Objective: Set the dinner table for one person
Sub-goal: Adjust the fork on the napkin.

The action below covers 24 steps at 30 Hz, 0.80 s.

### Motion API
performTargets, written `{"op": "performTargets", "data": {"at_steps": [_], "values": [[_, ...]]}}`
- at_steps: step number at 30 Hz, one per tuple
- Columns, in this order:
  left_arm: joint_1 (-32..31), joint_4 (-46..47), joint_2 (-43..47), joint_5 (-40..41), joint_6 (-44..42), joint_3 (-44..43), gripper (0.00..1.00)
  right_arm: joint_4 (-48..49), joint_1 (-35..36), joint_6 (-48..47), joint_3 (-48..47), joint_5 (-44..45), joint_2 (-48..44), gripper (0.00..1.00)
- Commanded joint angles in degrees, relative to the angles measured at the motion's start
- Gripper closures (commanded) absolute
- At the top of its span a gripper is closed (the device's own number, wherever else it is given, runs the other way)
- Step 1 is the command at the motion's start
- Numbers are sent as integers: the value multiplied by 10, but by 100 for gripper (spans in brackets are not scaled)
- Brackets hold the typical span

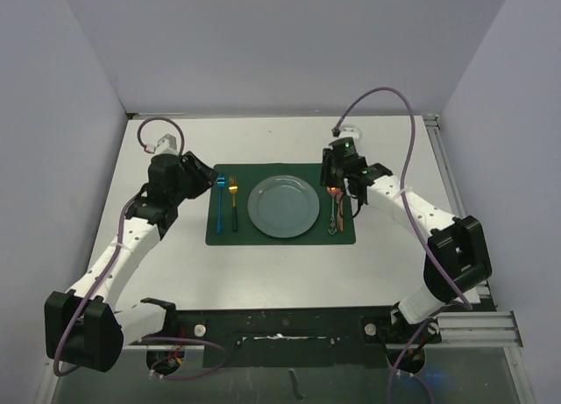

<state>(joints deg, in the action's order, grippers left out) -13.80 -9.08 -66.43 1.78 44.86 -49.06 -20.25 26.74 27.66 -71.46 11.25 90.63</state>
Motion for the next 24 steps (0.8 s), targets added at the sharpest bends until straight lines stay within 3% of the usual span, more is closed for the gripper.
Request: {"op": "performTargets", "data": {"at_steps": [1,11,24], "values": [[1,30,15,-111,8,13,60,-41,20,31,82,52,-30,66],[-5,-38,99,-22,-22,60,62,-48,52,66,124,95,-48,69],[-19,-41,112,11,-40,57,63,-57,77,67,60,171,75,73]]}}
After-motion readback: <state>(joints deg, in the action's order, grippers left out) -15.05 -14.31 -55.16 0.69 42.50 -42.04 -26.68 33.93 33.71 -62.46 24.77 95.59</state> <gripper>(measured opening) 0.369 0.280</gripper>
